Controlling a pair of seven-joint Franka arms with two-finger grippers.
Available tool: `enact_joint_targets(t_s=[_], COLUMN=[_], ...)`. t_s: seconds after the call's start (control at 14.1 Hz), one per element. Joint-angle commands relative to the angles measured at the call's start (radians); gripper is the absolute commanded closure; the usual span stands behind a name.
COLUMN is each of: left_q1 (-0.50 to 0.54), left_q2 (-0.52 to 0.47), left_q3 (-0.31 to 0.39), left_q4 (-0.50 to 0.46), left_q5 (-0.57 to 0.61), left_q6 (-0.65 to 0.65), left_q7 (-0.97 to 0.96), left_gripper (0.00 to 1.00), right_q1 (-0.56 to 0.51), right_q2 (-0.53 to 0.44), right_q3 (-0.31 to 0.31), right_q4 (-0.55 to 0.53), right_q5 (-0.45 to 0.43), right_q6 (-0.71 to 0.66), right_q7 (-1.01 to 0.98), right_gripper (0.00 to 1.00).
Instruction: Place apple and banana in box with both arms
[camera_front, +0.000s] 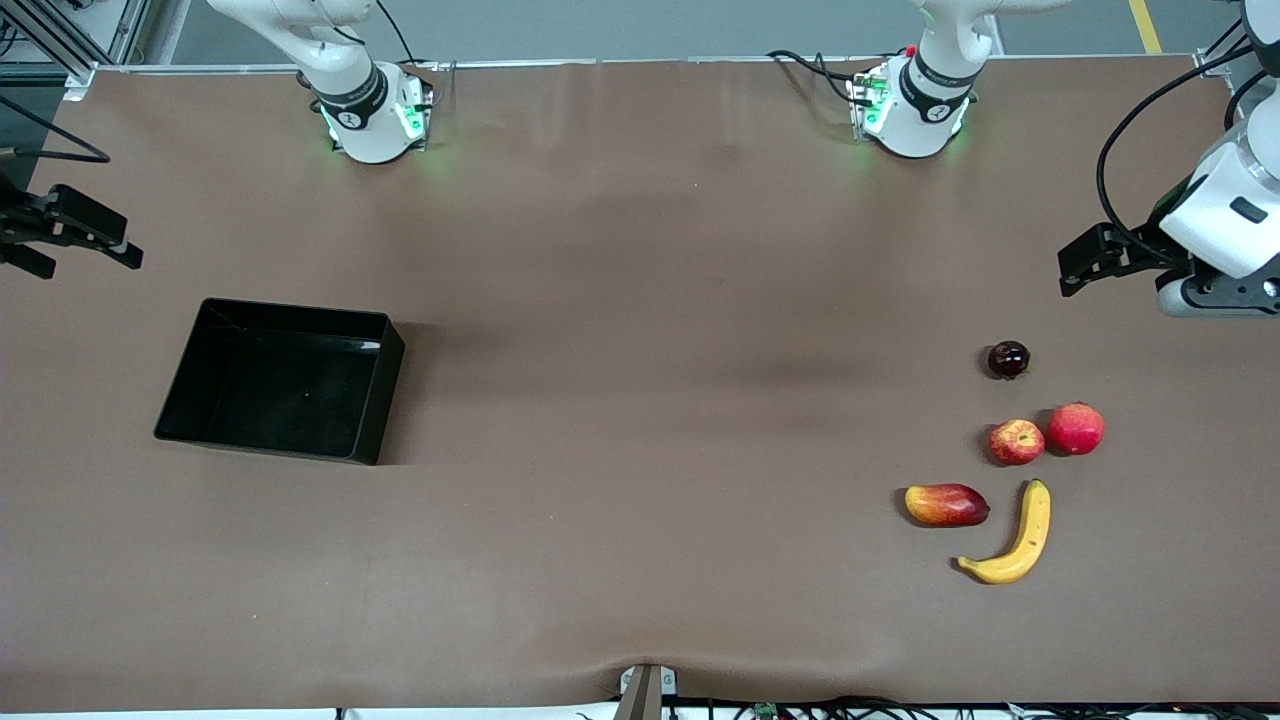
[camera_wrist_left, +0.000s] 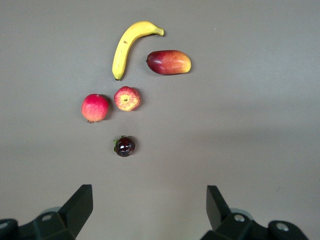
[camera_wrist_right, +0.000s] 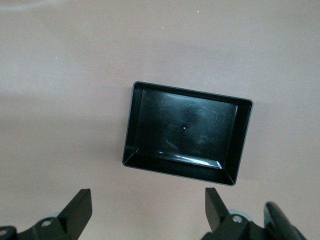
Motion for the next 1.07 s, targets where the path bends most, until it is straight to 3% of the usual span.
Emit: enact_joint_targets(t_s=[0.0,1.0], left_q1=[0.0,0.005], left_q2=[0.009,0.034], left_q3=[-0.003,0.0], left_q4=[0.02,0.023], left_q5=[0.002,0.001], left_q6=[-0.007,0.028], left_q7=[-0.005,-0.02], left_gripper=[0.0,0.0], right_q1=[-0.026,-0.052], right_q2=[0.008,0.033], right_q3=[0.006,0.005], right_q4=[0.017,0.015], right_q5=[0.035,0.043], right_q6=[-0.014,-0.014], right_q7=[0.01,0.01], right_gripper=[0.0,0.0])
